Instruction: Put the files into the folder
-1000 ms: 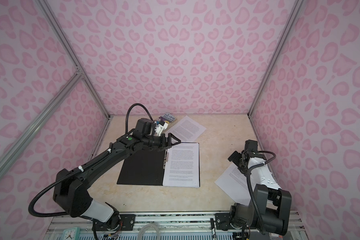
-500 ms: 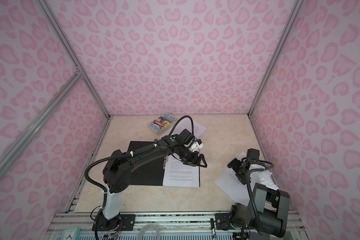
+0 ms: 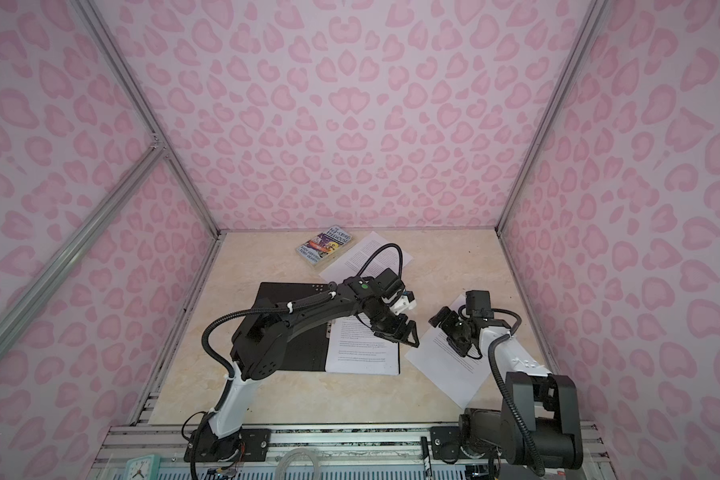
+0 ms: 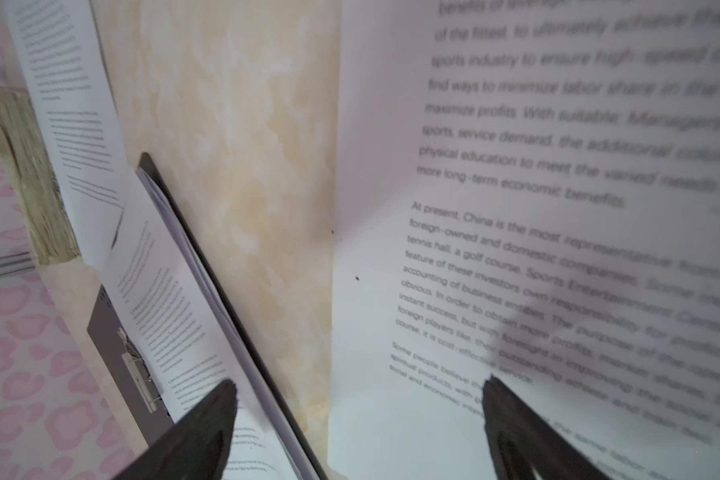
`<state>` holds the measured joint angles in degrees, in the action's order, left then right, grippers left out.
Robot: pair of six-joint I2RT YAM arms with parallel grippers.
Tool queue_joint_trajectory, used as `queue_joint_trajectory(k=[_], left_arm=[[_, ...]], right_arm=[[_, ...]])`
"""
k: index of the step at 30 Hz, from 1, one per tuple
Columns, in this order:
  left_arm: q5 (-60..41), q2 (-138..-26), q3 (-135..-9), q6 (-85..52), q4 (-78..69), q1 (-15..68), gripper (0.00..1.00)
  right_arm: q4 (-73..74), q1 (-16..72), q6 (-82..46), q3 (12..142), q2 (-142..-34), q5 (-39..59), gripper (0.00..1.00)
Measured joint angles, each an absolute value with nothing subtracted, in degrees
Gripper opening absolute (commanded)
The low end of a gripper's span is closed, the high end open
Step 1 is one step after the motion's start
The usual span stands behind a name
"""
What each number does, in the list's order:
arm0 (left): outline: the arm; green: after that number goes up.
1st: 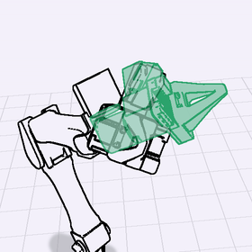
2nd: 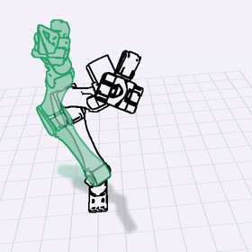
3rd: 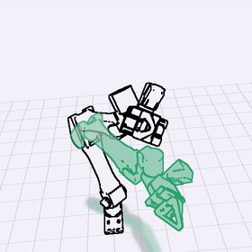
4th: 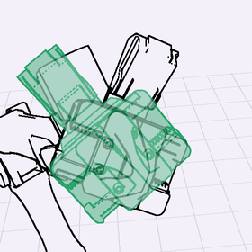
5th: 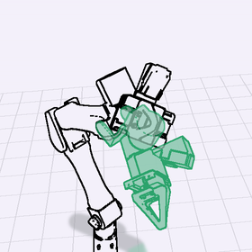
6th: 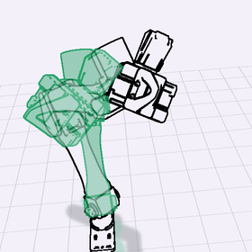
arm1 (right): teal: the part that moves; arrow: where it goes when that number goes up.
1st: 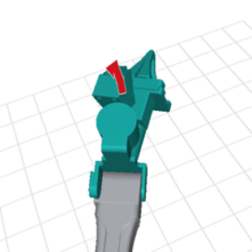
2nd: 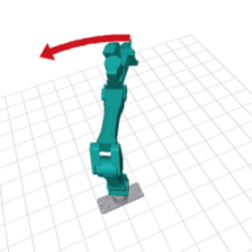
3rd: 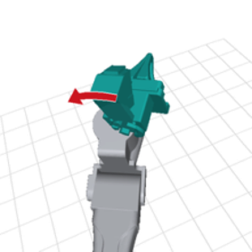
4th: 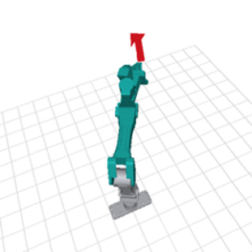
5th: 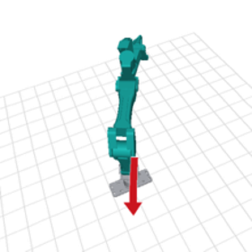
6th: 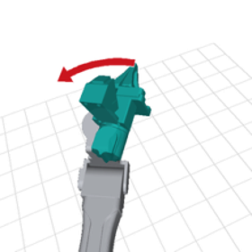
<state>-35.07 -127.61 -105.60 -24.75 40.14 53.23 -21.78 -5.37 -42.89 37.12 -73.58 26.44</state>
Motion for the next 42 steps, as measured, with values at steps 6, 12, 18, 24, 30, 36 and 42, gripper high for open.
queue_joint_trajectory(k=[6, 12, 18, 24, 30, 36, 42], left_arm=[[-33.87, -132.44, -111.50, -24.62, 40.05, 53.71, 0.83], [-31.66, -136.00, -114.65, -24.73, 39.99, 55.16, 0.84], [-31.73, -138.78, -115.63, -25.71, 39.64, 55.96, 0.84], [-33.45, -140.64, -117.69, -26.37, 38.81, 56.99, 0.84], [-37.01, -141.51, -118.17, -30.44, 37.32, 56.66, 0.83], [-40.47, -141.47, -116.03, -39.00, 33.21, 54.57, 0.76], [-41.98, -141.34, -115.00, -45.32, 28.12, 52.62, 0.73]], right_arm=[[-27.90, -10.74, -40.14, 41.80, -71.24, 24.43, 0.92], [-34.61, -17.43, -37.65, 38.44, -68.45, 22.55, 0.92], [-36.03, -18.39, -36.64, 32.47, -66.39, 22.26, 0.92], [-34.59, -18.41, -37.10, 29.56, -65.49, 23.77, 0.91], [-33.47, -18.48, -37.78, 29.12, -66.00, 24.58, 0.91], [-33.67, -18.48, -37.43, 29.39, -66.26, 24.60, 0.91], [-33.10, -18.55, -36.75, 29.82, -67.33, 25.96, 0.91]])
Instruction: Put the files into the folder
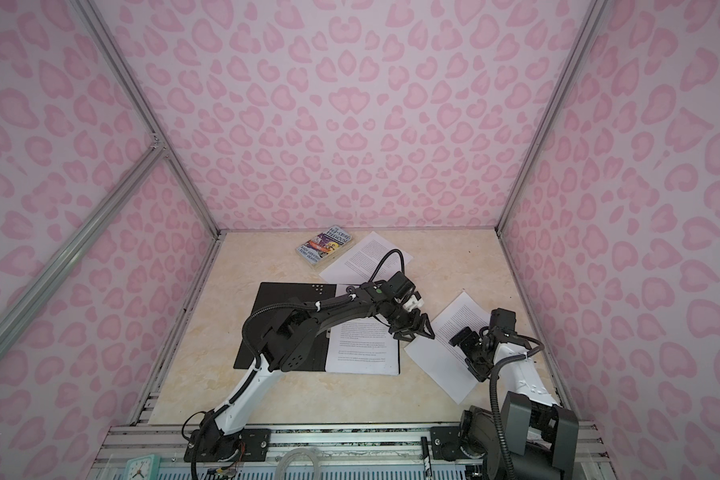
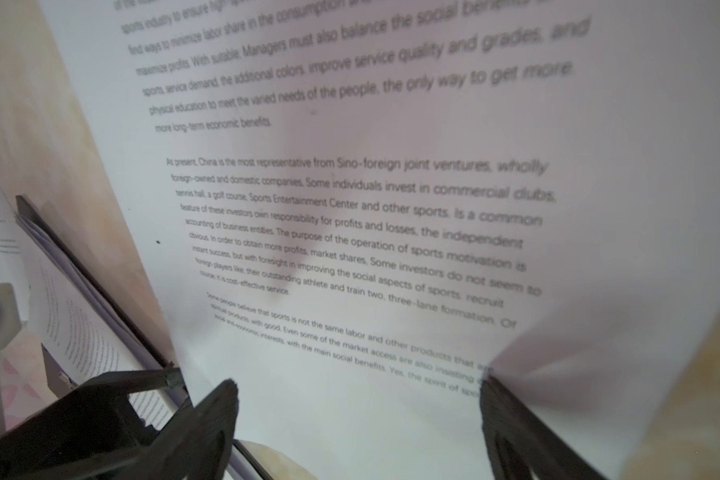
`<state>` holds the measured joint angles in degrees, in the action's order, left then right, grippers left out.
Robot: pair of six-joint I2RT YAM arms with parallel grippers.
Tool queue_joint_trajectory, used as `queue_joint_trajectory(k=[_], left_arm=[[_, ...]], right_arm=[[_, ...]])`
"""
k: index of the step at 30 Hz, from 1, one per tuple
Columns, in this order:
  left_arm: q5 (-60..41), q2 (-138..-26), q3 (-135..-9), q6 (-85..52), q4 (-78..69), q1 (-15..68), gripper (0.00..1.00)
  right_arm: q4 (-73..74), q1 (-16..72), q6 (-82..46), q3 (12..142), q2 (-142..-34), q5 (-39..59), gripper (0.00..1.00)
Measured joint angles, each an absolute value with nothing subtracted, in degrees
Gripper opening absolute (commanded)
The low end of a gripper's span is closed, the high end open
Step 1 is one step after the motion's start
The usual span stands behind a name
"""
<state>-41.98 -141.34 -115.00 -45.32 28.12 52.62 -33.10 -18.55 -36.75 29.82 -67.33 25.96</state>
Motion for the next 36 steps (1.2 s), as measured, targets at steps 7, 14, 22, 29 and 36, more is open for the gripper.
queue_joint_trajectory(k=[7, 14, 22, 29, 36], left_arm=[[-43.70, -142.89, -115.59, -45.87, 26.13, 52.90, 0.69], [-43.09, -142.91, -115.59, -43.51, 27.35, 52.88, 0.58], [-42.85, -143.63, -116.57, -43.64, 28.64, 52.58, 0.27], [-43.94, -143.87, -121.03, -46.06, 28.77, 51.96, 0.04], [-42.33, -143.24, -124.11, -46.98, 30.44, 50.52, 0.04]], right_arm=[[-31.33, -18.87, -36.64, 29.74, -68.03, 28.53, 0.91], [-29.98, -19.18, -36.40, 29.78, -69.14, 30.50, 0.91], [-29.50, -19.25, -36.40, 30.04, -69.36, 31.35, 0.91], [-32.49, -19.29, -35.29, 32.58, -68.73, 29.47, 0.95], [-34.54, -18.06, -34.68, 38.54, -68.18, 28.10, 0.96]])
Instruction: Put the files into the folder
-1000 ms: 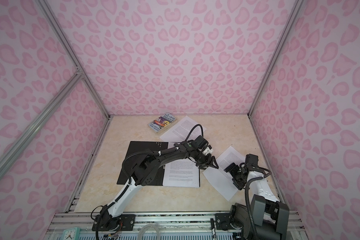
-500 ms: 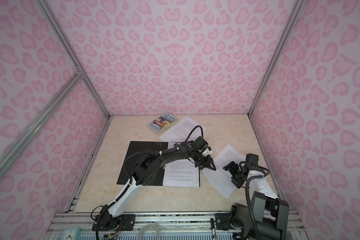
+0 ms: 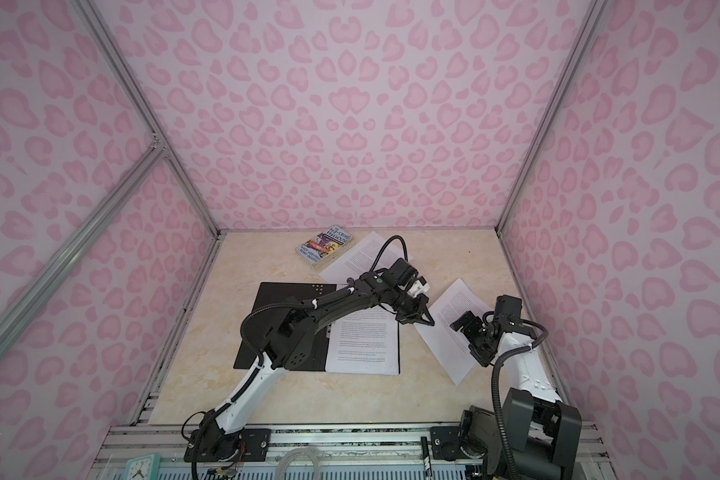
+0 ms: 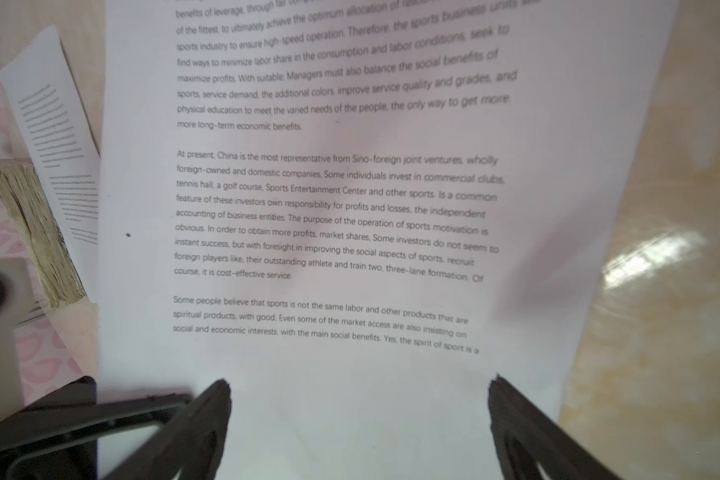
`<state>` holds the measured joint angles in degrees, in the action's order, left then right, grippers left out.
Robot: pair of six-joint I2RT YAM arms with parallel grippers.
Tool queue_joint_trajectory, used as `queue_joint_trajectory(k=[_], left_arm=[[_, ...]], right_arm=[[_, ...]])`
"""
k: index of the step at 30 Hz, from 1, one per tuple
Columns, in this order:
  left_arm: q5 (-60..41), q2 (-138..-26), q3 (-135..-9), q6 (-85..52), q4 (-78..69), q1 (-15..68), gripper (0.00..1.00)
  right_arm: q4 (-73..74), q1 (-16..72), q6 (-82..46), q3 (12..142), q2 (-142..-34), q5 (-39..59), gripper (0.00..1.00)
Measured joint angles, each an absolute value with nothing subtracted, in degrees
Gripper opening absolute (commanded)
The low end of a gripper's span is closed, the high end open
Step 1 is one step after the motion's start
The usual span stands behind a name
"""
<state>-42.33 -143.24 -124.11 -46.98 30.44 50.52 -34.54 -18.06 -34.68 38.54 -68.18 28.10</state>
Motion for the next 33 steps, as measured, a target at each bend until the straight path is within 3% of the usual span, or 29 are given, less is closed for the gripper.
queue_joint_trajectory(k=[6, 16, 21, 27, 30, 33], left_arm=[[-40.10, -137.93, -111.02, -46.26, 32.01, 43.66, 0.04], [-40.88, -123.52, -85.60, -45.41, 32.75, 31.62, 0.04], [-42.68, -110.61, -81.25, -46.83, 31.44, 28.75, 0.03], [-43.88, -84.97, -80.66, -47.88, 27.55, 27.97, 0.03], [-43.33, -81.84, -77.25, -48.69, 22.83, 26.17, 0.03], [-39.33, -81.76, -70.83, -50.11, 29.06, 24.32, 0.03]], right_arm=[[-34.28, -13.80, -35.05, 43.20, -69.21, 26.61, 0.98], [-32.58, 3.18, -37.93, 55.11, -78.72, 20.78, 0.98], [-32.47, 8.73, -38.19, 62.37, -85.58, 19.33, 0.98], [-32.95, 11.31, -37.87, 69.47, -92.07, 18.09, 0.98], [-32.71, 12.36, -37.78, 71.18, -95.20, 19.33, 0.98], [-32.32, 13.72, -37.91, 71.81, -97.08, 20.16, 0.98]])
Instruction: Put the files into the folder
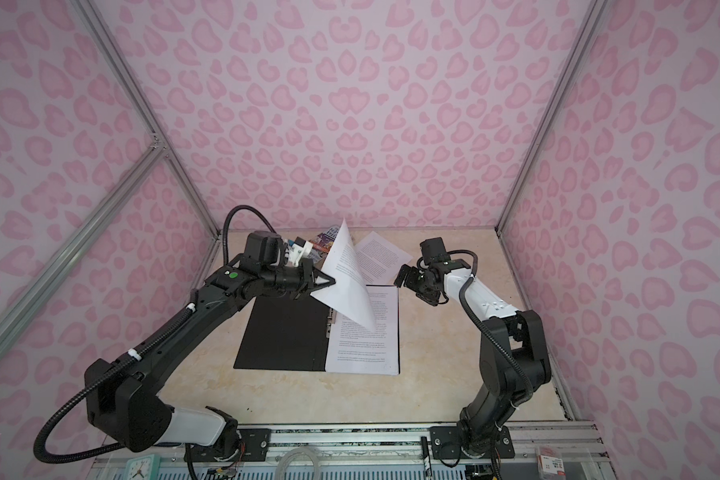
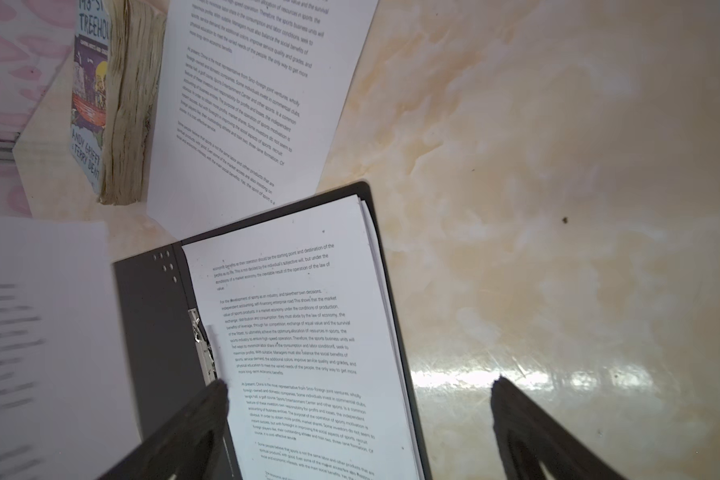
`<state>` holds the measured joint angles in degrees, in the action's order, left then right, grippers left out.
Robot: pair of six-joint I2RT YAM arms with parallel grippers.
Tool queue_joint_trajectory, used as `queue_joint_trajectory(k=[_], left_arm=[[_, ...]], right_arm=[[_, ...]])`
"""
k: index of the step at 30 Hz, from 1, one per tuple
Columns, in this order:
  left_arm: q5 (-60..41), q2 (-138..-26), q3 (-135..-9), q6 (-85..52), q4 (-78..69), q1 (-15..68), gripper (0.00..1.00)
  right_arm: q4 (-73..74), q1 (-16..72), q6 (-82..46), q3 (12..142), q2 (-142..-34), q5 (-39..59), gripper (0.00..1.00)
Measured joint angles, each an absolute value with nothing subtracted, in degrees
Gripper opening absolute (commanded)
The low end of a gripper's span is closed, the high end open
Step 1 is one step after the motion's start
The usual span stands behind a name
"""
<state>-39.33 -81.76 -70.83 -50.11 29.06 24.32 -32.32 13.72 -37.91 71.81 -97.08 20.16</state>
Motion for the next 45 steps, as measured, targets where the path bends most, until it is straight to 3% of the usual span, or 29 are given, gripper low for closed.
queue_joint_trajectory(k=[9, 30, 38, 41, 45], left_arm=[[-34.26, -79.15, -54.11, -51.31, 33.08, 17.17, 0.03], [-21.58, -92.40, -51.53, -46.57, 33.19, 15.88, 0.03], [-21.43, -93.54, -51.53, -45.34, 33.12, 15.88, 0.03], [-21.45, -93.93, -51.53, -45.34, 33.08, 15.88, 0.03], [-21.45, -93.93, -51.53, -45.34, 33.06, 15.88, 0.03]], right_arm=[[-28.42, 20.69, -39.05, 71.72, -100.05, 23.29, 0.96], [-25.12, 31.05, -37.52, 74.24, -109.47, 32.47, 0.90], [-25.17, 33.10, -36.36, 77.38, -113.43, 35.92, 0.75], [-25.26, 33.61, -35.88, 78.54, -115.00, 37.26, 0.61], [-25.19, 34.02, -35.62, 79.22, -116.18, 39.09, 0.52]])
